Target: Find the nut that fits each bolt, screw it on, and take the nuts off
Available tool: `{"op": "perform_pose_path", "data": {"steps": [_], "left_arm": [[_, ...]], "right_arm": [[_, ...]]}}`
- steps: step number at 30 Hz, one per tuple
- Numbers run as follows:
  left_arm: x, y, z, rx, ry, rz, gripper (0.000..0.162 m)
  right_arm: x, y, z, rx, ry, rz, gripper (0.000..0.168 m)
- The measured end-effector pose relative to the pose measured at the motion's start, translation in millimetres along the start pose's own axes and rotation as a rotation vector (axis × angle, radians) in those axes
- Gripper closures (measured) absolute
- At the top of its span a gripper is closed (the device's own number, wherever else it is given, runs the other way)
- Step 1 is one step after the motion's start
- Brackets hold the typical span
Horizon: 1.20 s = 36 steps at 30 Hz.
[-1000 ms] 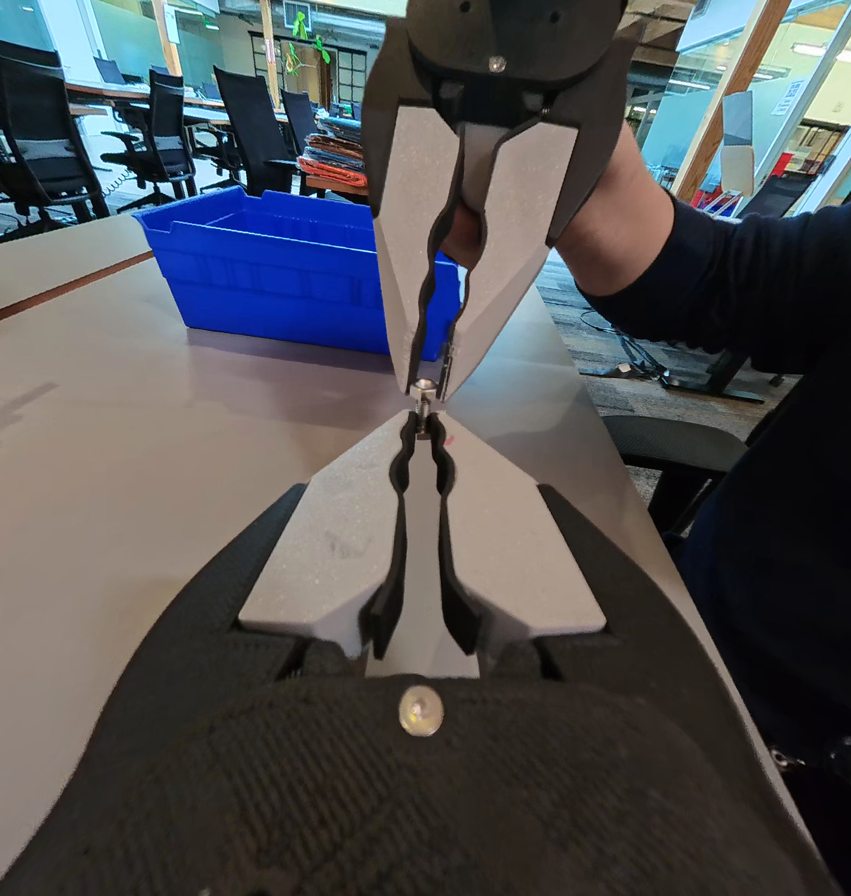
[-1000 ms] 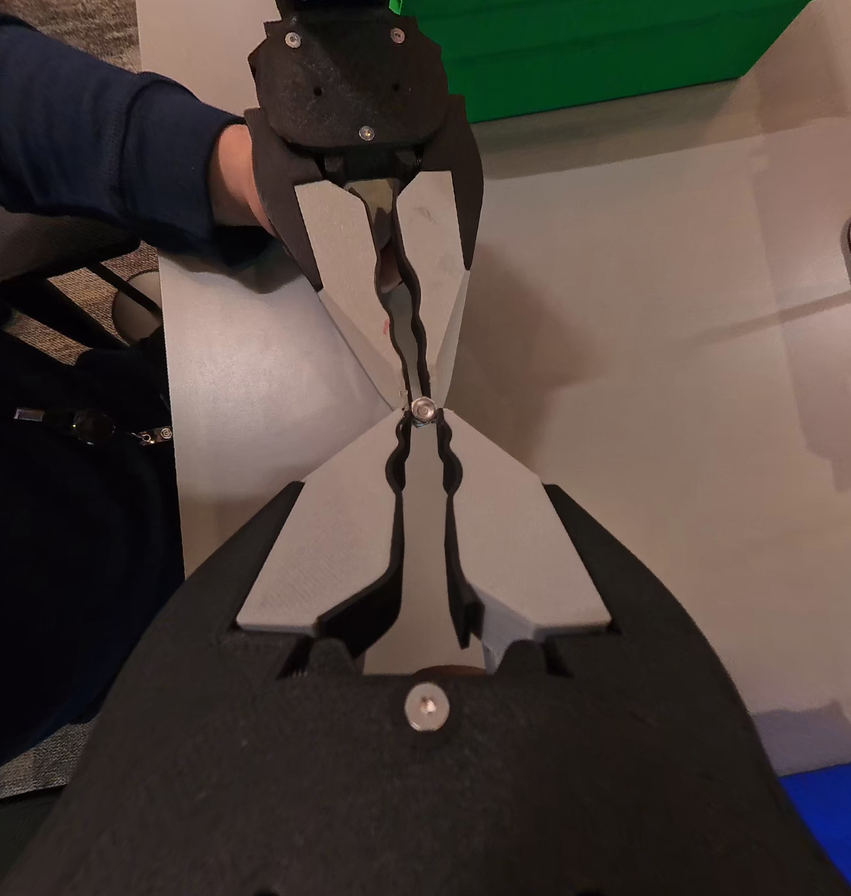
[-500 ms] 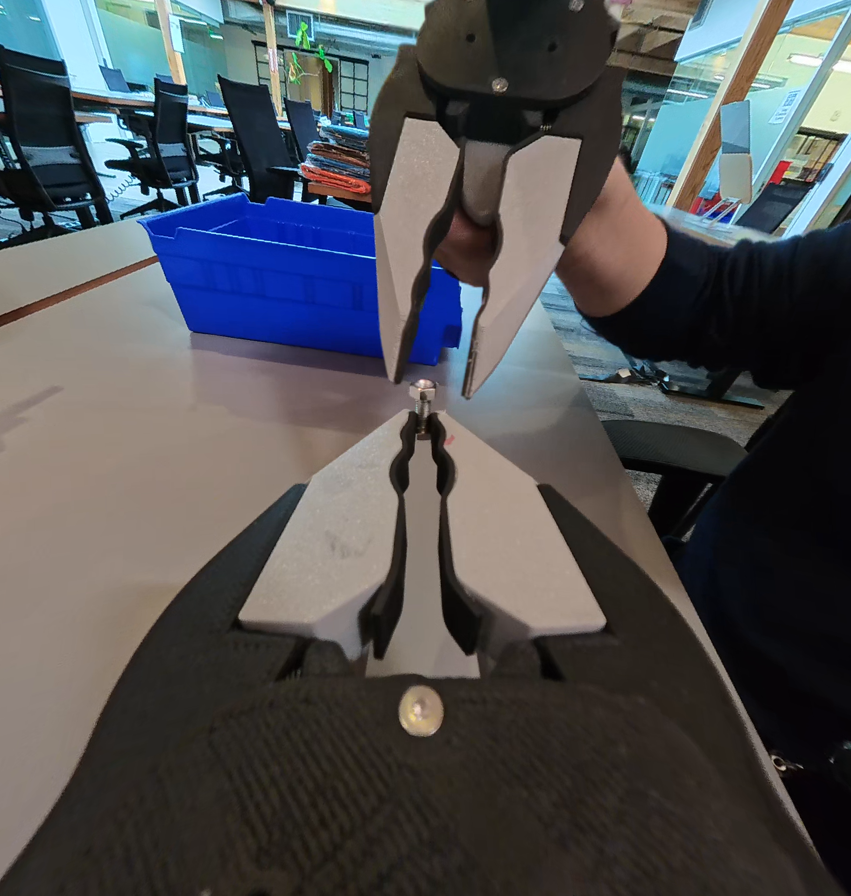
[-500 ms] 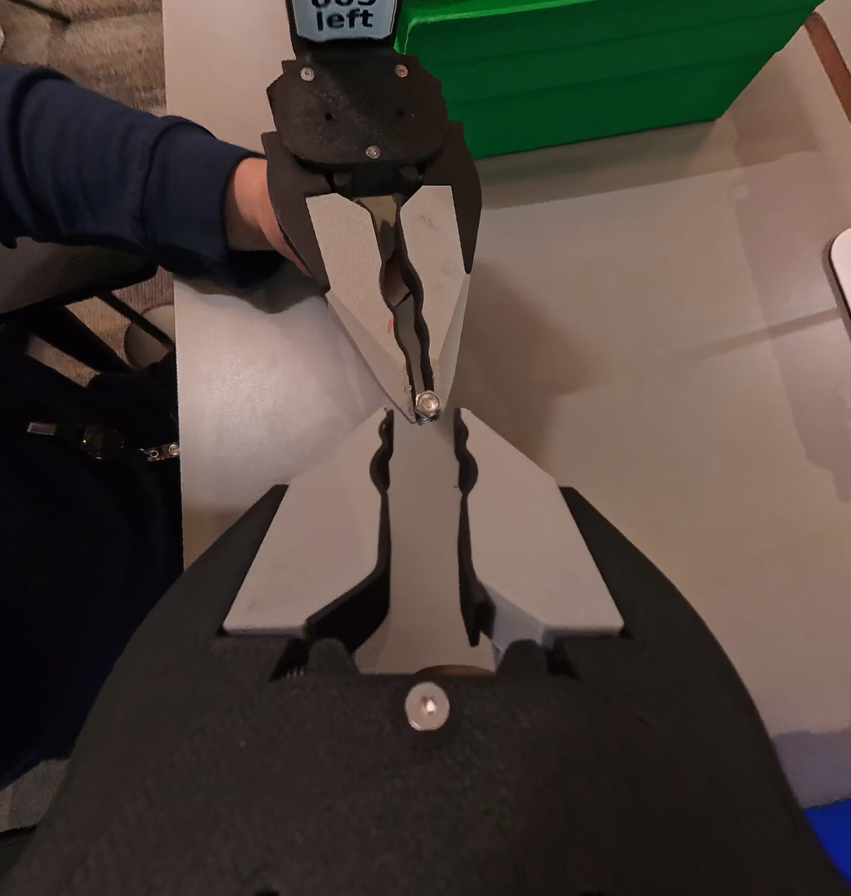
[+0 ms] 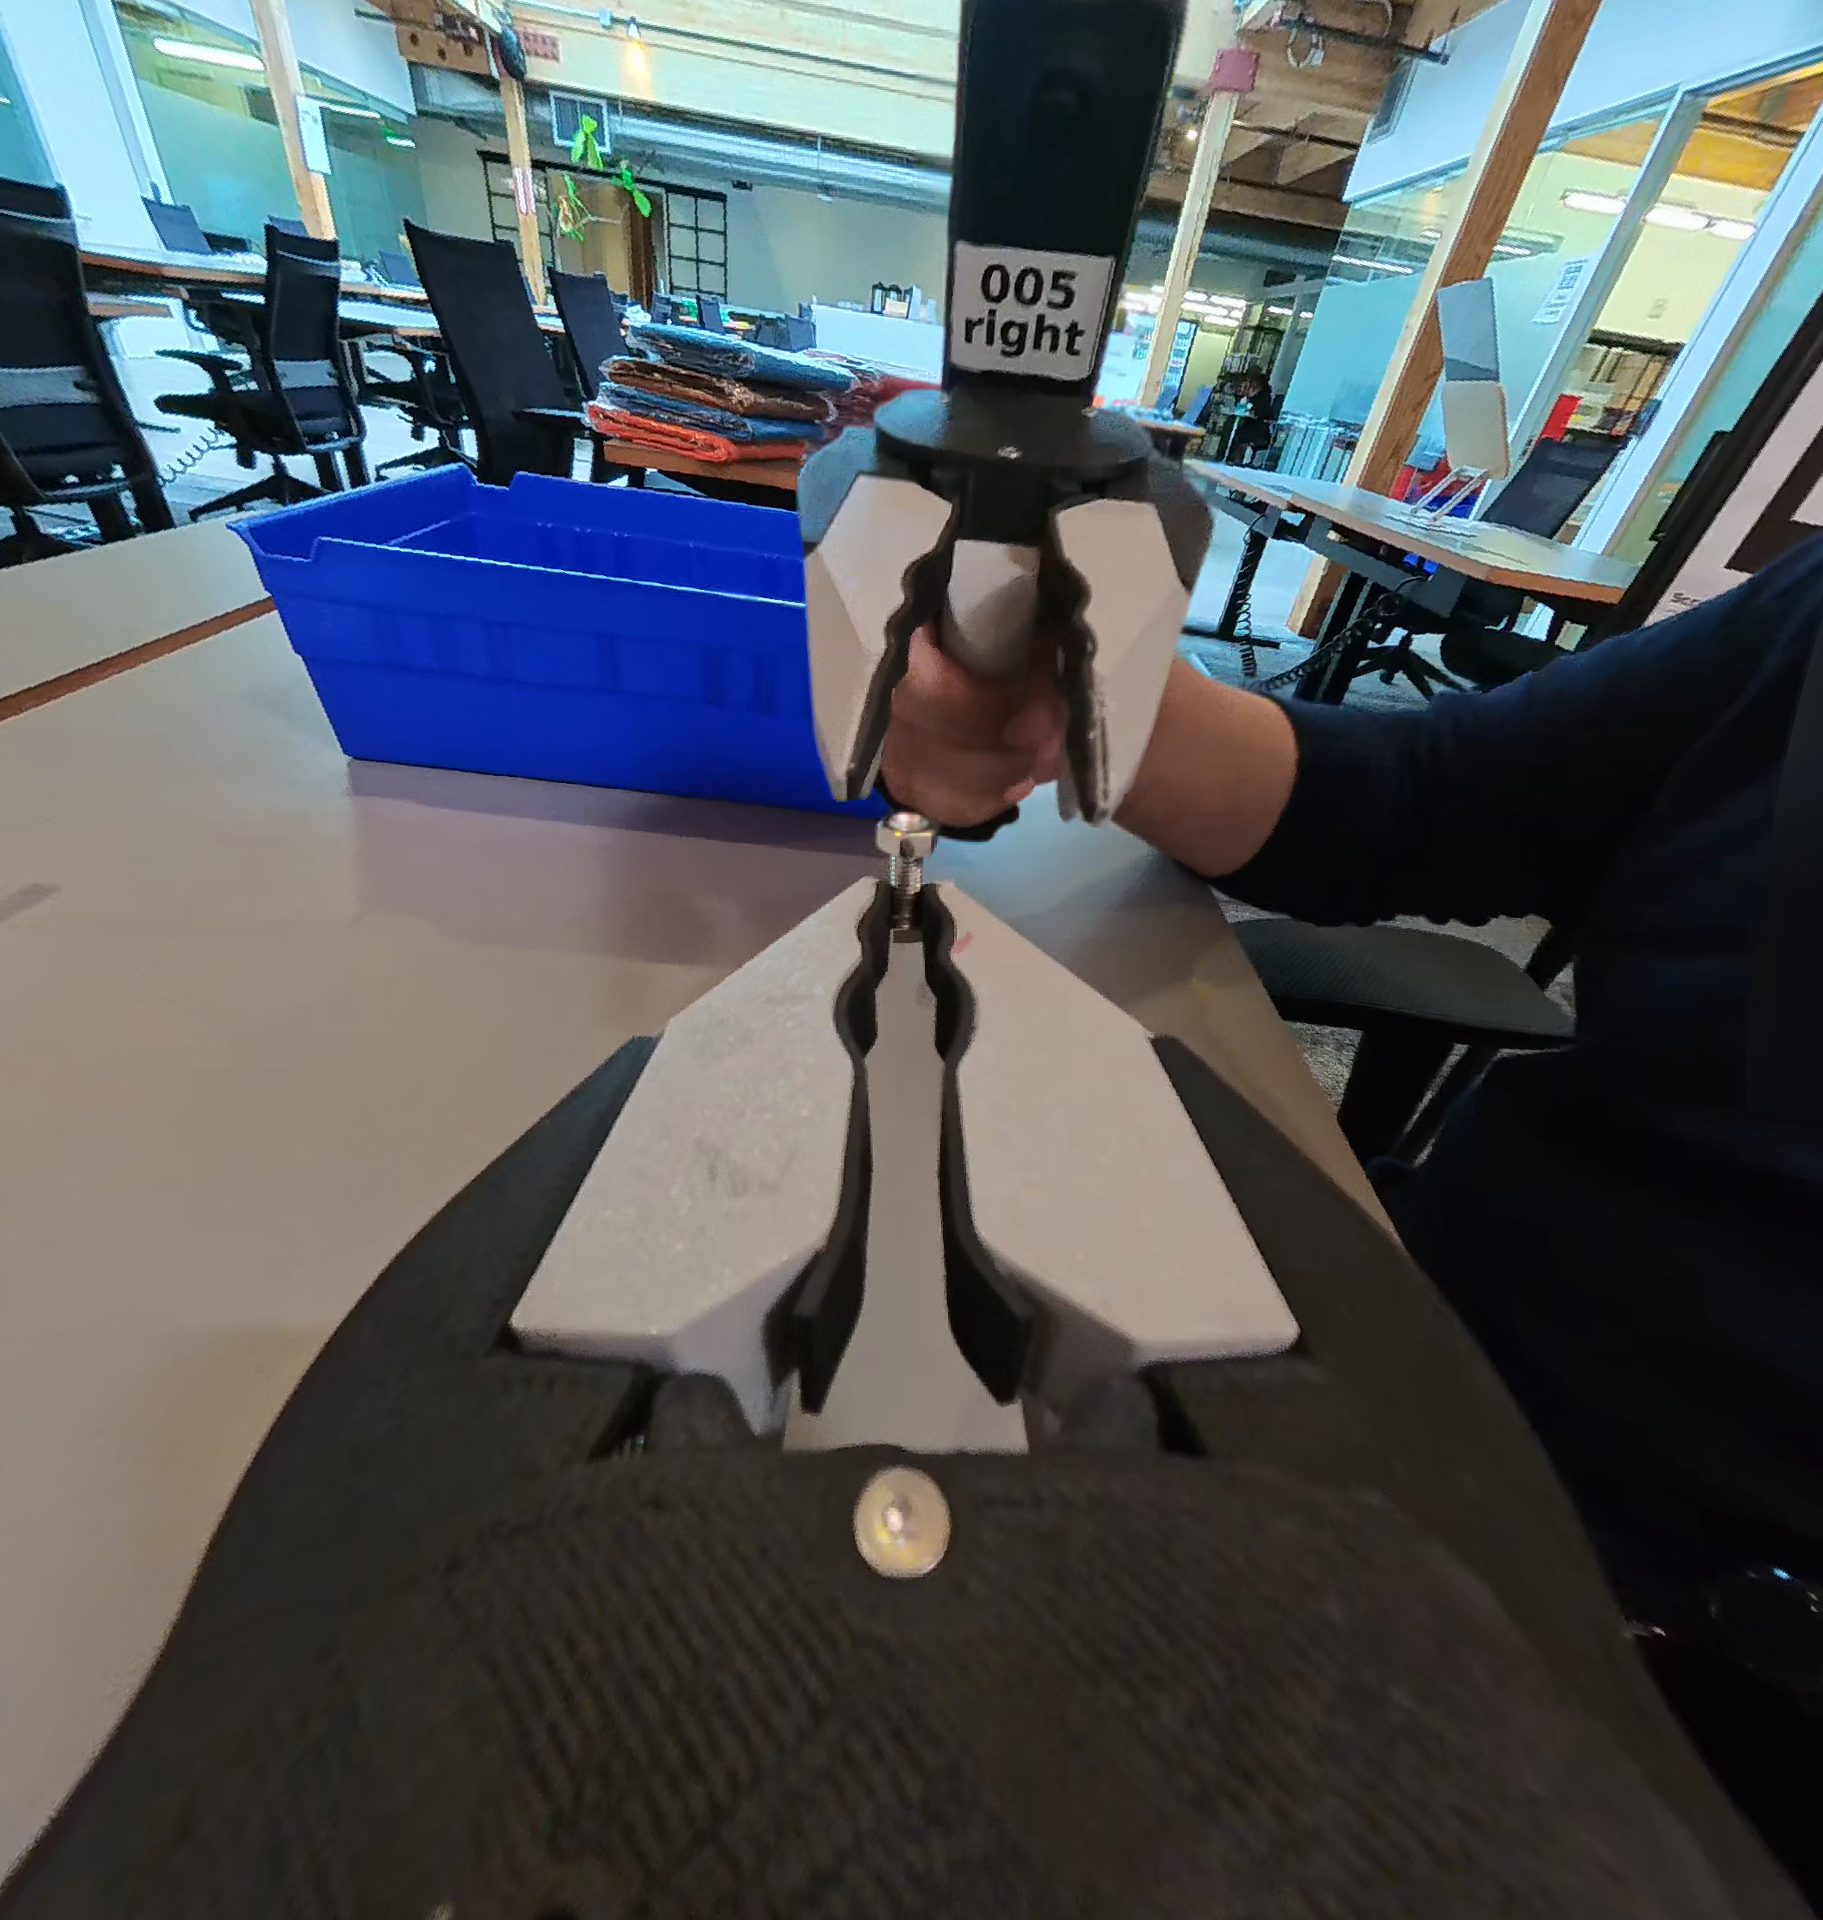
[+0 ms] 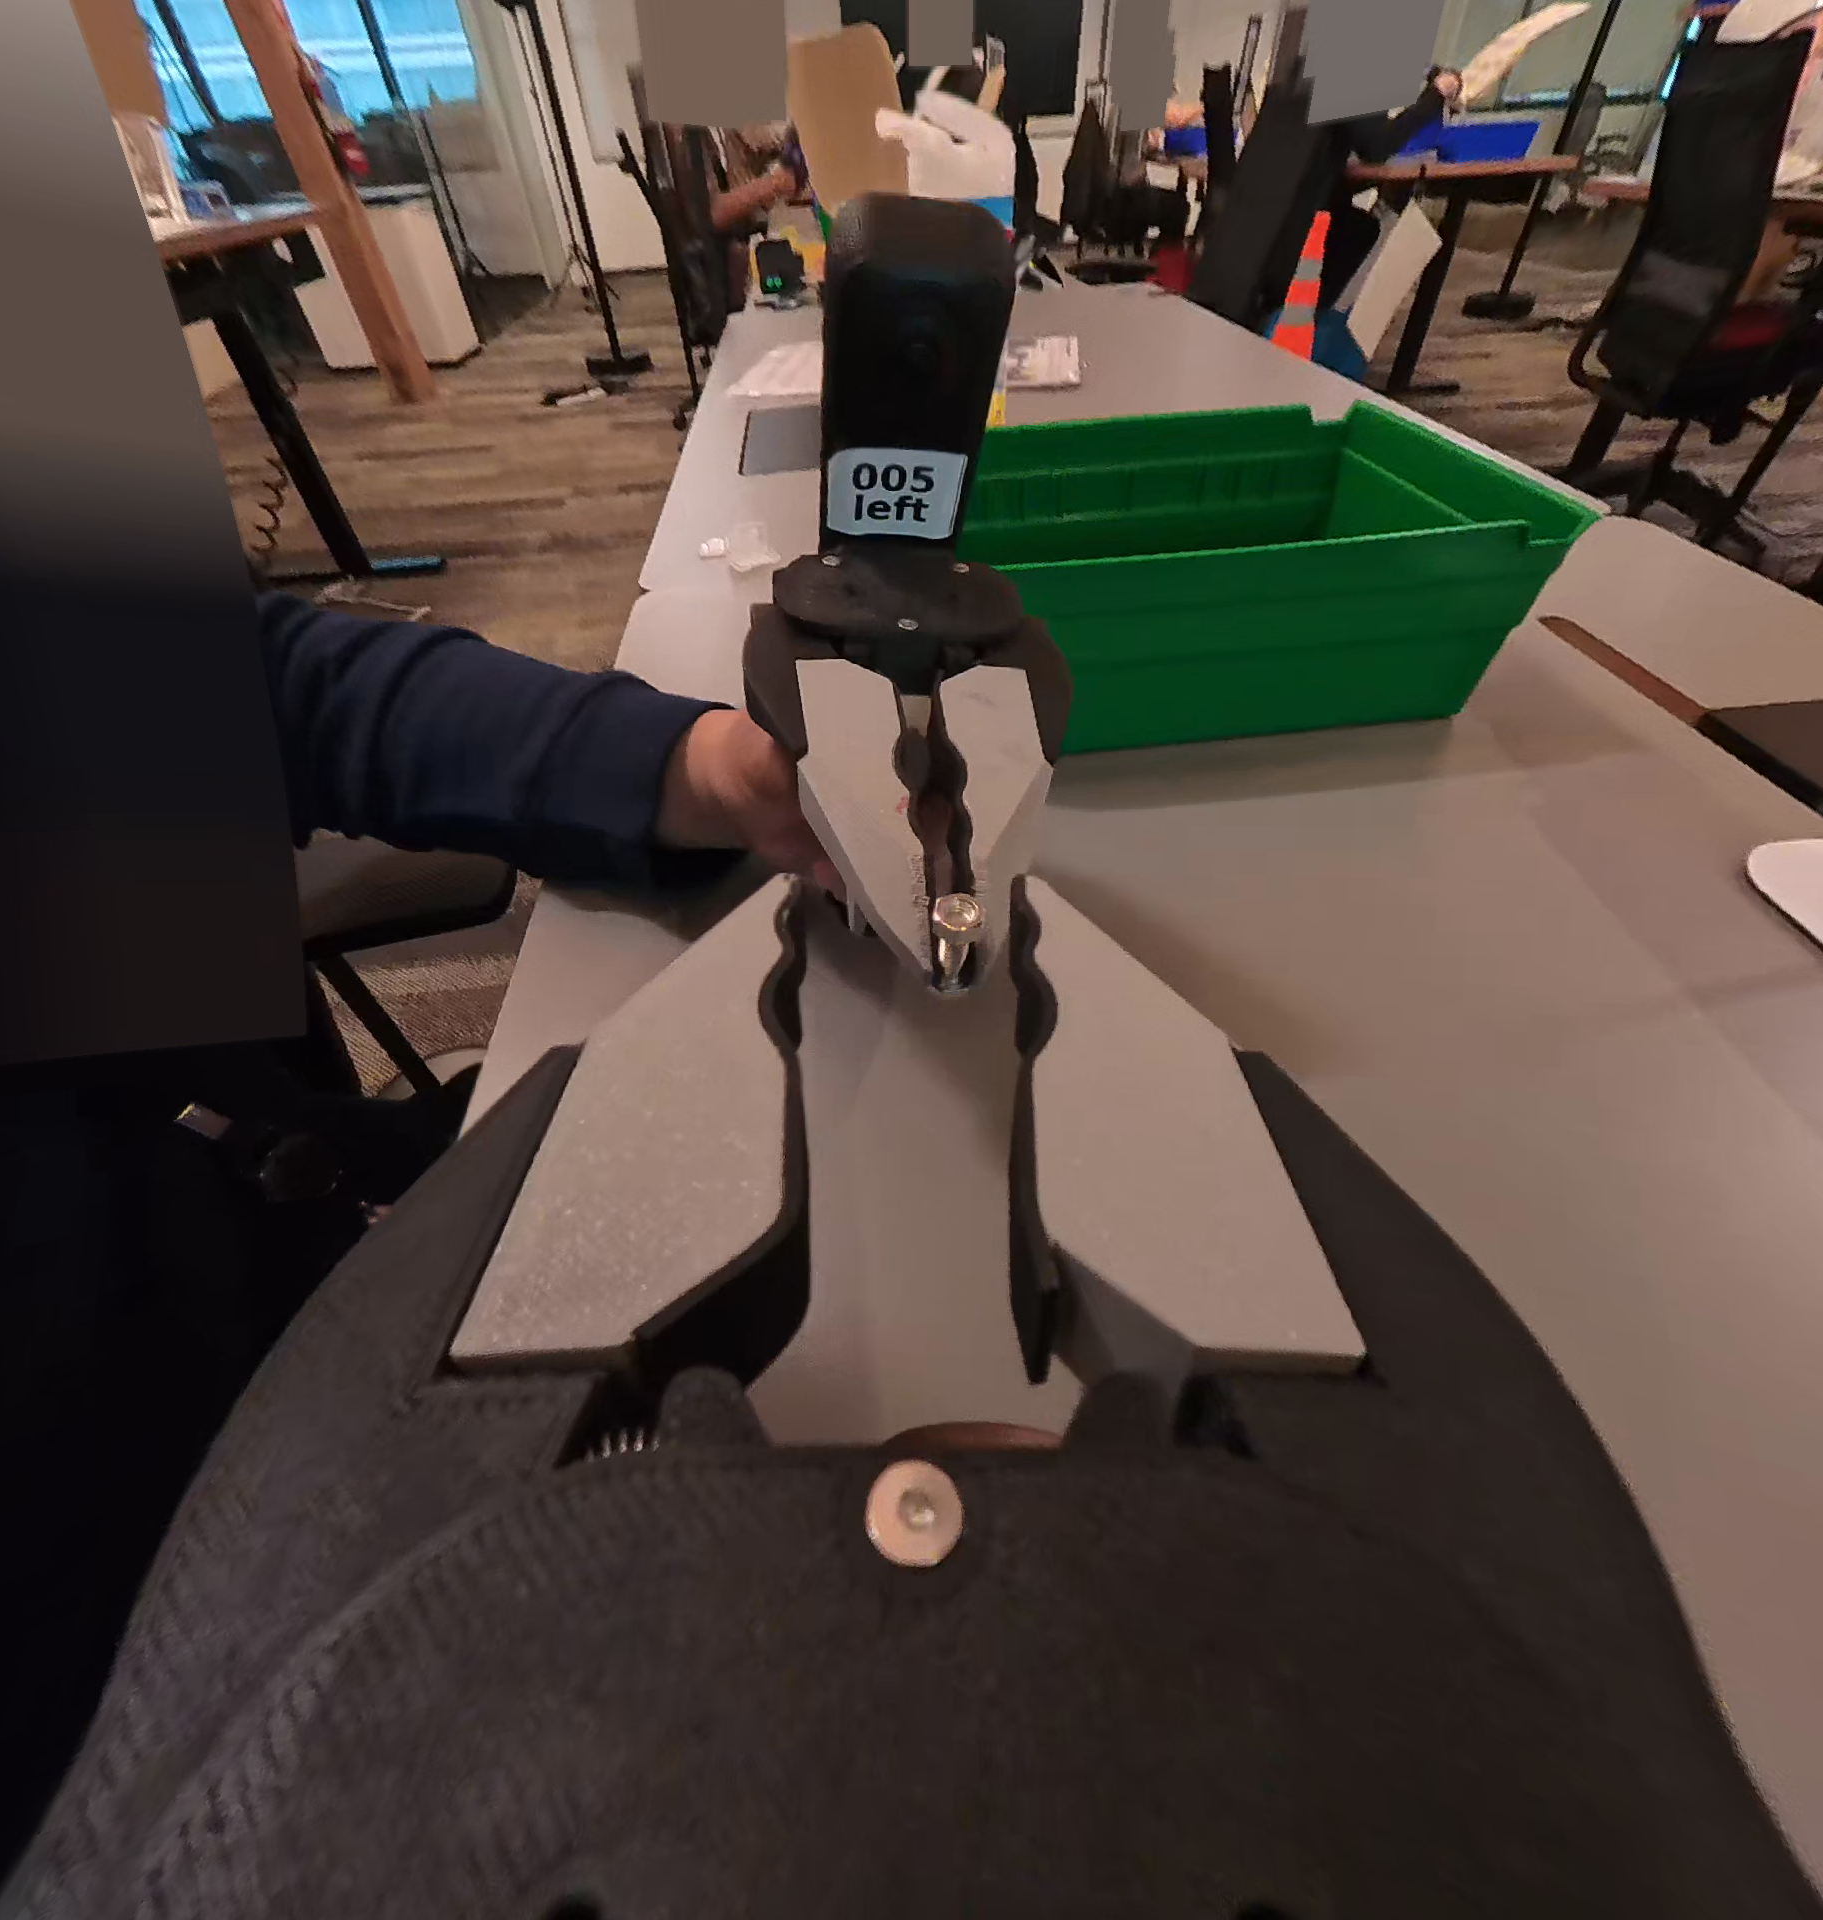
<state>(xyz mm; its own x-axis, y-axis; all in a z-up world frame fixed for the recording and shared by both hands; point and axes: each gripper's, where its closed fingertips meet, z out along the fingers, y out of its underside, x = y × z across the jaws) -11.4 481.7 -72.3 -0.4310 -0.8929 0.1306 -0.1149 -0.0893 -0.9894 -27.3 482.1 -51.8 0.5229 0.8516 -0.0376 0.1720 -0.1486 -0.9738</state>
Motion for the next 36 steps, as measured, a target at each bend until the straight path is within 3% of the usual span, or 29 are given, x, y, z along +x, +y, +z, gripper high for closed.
{"op": "perform_pose_path", "data": {"steps": [36], "left_arm": [[-1.9, -2.2, 0.9, 0.018, -0.006, -0.014, 0.159]], "right_arm": [[-1.0, 5.4, 4.1, 0.074, -0.016, 0.043, 0.13]]}}
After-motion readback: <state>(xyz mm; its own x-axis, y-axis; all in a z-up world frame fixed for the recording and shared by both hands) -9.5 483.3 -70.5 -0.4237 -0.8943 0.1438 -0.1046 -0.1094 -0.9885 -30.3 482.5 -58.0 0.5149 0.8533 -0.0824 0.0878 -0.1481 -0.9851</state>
